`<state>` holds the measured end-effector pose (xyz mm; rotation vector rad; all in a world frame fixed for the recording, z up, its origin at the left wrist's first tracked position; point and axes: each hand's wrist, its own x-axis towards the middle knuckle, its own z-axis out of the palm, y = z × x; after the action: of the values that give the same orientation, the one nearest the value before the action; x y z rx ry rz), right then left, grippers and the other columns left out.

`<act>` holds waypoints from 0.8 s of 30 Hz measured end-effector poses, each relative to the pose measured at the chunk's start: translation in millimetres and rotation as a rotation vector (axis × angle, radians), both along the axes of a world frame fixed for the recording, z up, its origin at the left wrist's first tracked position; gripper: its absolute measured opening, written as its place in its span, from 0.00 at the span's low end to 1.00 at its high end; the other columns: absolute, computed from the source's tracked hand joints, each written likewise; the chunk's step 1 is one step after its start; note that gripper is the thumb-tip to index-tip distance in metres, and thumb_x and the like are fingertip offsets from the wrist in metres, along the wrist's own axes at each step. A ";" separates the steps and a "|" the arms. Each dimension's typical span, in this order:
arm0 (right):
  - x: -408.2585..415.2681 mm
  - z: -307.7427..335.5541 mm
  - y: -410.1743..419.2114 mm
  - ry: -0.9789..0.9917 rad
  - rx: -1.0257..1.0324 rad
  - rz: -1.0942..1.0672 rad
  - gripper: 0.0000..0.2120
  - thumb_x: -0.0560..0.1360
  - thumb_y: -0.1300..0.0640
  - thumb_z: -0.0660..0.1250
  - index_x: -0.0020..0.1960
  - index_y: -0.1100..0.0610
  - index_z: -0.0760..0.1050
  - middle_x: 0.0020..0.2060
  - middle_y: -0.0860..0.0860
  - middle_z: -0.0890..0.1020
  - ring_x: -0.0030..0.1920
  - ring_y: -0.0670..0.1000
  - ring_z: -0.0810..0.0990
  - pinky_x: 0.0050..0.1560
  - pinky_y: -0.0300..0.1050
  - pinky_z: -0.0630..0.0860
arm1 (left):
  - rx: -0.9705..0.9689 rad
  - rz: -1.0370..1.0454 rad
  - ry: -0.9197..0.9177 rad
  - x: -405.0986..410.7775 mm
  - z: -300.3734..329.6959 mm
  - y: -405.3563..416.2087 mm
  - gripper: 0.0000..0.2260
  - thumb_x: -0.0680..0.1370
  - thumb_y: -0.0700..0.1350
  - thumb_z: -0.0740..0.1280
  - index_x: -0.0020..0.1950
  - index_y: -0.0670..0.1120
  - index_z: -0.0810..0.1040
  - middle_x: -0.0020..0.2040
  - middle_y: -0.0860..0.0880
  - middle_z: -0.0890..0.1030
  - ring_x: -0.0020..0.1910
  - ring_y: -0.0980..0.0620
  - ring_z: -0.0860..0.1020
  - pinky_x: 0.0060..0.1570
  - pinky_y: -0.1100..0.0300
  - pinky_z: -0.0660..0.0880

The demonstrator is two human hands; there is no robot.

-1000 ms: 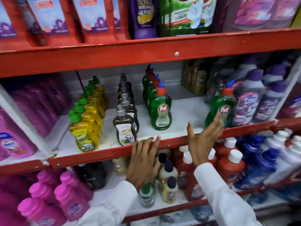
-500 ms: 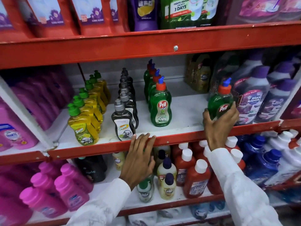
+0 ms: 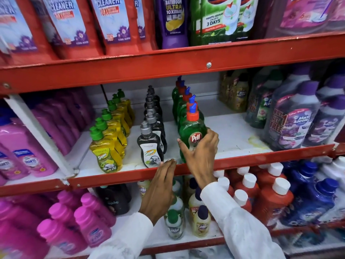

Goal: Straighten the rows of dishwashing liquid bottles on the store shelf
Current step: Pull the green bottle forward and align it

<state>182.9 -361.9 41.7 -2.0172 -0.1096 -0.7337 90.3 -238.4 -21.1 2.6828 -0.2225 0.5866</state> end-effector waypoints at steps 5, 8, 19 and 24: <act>1.5 2.9 -4.6 0.033 0.008 -0.007 0.45 0.63 0.35 0.77 0.67 0.61 0.63 0.60 0.57 0.72 0.62 0.58 0.71 0.62 0.55 0.73 | -0.150 0.078 -0.027 1.6 15.3 -9.5 0.34 0.71 0.28 0.61 0.77 0.41 0.62 0.78 0.42 0.65 0.77 0.45 0.64 0.77 0.53 0.60; -0.2 4.4 -16.8 0.048 0.014 0.071 0.49 0.62 0.32 0.75 0.69 0.60 0.61 0.62 0.56 0.71 0.63 0.55 0.70 0.63 0.51 0.72 | -0.205 0.069 -0.050 9.9 26.7 -17.5 0.29 0.75 0.32 0.61 0.77 0.42 0.63 0.78 0.43 0.66 0.75 0.46 0.67 0.75 0.57 0.62; 25.6 -7.4 -88.2 0.257 -0.155 0.525 0.22 0.75 0.61 0.70 0.68 0.57 0.73 0.56 0.53 0.84 0.53 0.49 0.83 0.52 0.27 0.76 | -0.498 0.134 -0.023 52.6 44.1 -32.6 0.19 0.76 0.38 0.72 0.66 0.41 0.76 0.56 0.44 0.85 0.51 0.52 0.83 0.57 0.53 0.81; 29.4 -7.4 -94.4 0.239 -0.165 0.532 0.18 0.75 0.62 0.68 0.64 0.58 0.77 0.57 0.54 0.85 0.55 0.51 0.83 0.60 0.46 0.80 | -0.505 0.164 -0.027 58.9 34.5 -31.7 0.21 0.76 0.40 0.73 0.67 0.41 0.75 0.58 0.42 0.85 0.54 0.49 0.83 0.57 0.49 0.82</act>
<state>212.3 -456.3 34.3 -2.0820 -0.5568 -0.1500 149.3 -270.1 13.3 2.2142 0.1279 0.6304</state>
